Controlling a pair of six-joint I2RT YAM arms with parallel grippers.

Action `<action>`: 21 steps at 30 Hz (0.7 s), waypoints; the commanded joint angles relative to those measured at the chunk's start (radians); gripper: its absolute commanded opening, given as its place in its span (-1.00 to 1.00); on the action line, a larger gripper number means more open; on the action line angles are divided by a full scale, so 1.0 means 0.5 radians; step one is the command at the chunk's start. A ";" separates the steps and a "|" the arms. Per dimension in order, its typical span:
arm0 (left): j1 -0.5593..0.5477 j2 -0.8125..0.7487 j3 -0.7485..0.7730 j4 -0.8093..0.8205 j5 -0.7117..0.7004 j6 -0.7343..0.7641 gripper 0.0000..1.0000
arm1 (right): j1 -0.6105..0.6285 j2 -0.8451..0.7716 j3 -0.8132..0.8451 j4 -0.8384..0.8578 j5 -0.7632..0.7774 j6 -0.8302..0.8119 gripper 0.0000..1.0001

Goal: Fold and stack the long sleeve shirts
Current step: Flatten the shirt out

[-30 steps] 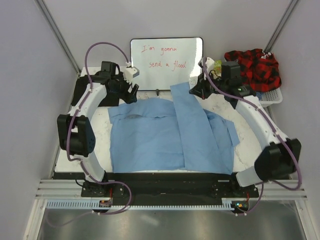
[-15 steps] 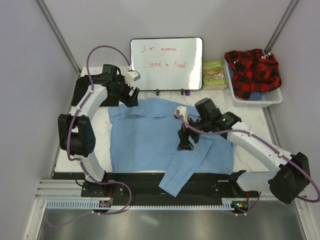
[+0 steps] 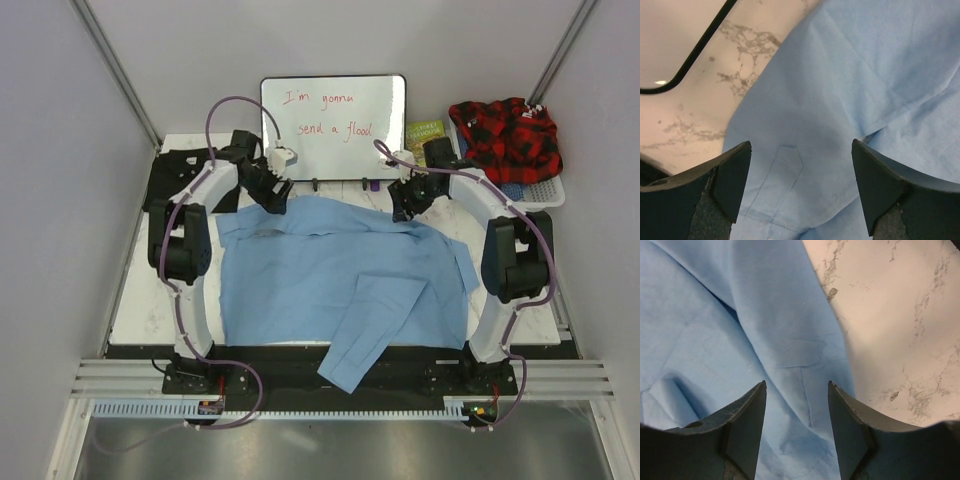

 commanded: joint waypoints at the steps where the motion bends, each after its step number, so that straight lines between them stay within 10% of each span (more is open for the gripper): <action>1: -0.189 0.090 0.133 0.077 -0.142 -0.007 0.78 | -0.031 0.054 0.211 -0.022 0.018 -0.022 0.19; 8: -0.327 0.268 0.210 0.074 -0.357 -0.011 0.53 | -0.101 0.069 0.285 0.024 -0.166 0.061 0.31; 13: -0.352 0.051 0.213 0.111 -0.305 -0.035 -0.88 | -0.135 0.051 0.322 0.024 -0.289 -0.022 0.47; 21: -0.401 -0.548 0.247 0.203 0.225 0.143 -0.97 | -0.126 0.029 0.334 0.238 -0.568 0.030 0.76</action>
